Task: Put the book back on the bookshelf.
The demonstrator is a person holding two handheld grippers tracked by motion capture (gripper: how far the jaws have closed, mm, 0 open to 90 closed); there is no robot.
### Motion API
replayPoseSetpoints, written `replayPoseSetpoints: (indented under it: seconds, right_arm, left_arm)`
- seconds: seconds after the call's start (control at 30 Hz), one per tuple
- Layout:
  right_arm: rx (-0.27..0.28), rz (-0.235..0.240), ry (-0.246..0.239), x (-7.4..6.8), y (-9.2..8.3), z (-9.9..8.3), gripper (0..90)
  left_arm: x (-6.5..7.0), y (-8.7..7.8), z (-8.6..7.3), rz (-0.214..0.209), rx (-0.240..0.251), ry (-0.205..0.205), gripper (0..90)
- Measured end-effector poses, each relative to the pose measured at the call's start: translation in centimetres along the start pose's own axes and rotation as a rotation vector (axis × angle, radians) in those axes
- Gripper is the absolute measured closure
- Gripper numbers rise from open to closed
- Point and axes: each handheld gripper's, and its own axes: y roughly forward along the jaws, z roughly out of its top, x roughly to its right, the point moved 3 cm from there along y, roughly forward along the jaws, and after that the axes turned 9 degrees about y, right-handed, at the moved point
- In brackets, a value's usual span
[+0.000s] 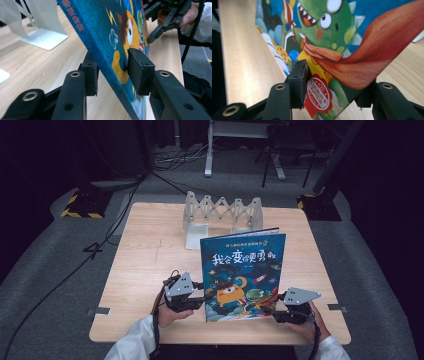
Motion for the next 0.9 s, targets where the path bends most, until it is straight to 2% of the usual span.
replayPoseSetpoints:
  seconds: [0.07, 0.2, 0.3, 0.33, 0.53, 0.63, 0.77, 0.8, 0.9]
  right_arm:
    - [0.005, -0.005, 0.006, 0.1, 0.0, 0.0, 52.2]
    - [0.01, 0.007, 0.001, 0.3, 0.0, -0.1, 54.7]
    - [0.02, 0.007, 0.002, 0.3, 0.0, -0.2, 54.6]
    - [0.021, 0.008, 0.003, 0.3, 0.0, -0.2, 54.1]
    - [0.031, -0.011, 0.008, 0.2, -0.1, -0.4, 51.2]
    - [0.031, -0.022, 0.005, 0.1, -0.2, -0.5, 50.5]
    - [0.018, -0.071, 0.012, 0.4, -0.6, -1.1, 49.7]
    - [0.013, -0.081, 0.028, 0.6, -0.9, -1.5, 49.6]
    - [0.017, -0.075, 0.058, 1.1, -1.1, -1.9, 49.7]
  left_arm:
    - [0.1, 0.1, 0.2, -0.001, 0.017, 0.003, 64.6]
    - [0.0, 0.4, 0.3, 0.012, 0.068, -0.021, 64.6]
    - [-0.1, 0.5, 0.4, 0.014, 0.083, -0.027, 63.4]
    - [-0.1, 0.6, 0.6, -0.003, 0.097, -0.024, 63.7]
    - [0.1, 0.5, 0.7, -0.041, 0.098, 0.005, 66.7]
    - [0.3, 0.4, 0.8, -0.044, 0.098, 0.015, 67.6]
    - [0.6, 0.2, 0.9, -0.06, 0.097, 0.038, 69.9]
    - [0.7, 0.2, 0.9, -0.064, 0.096, 0.045, 71.1]
    - [1.0, 0.2, 1.0, -0.077, 0.091, 0.059, 72.6]
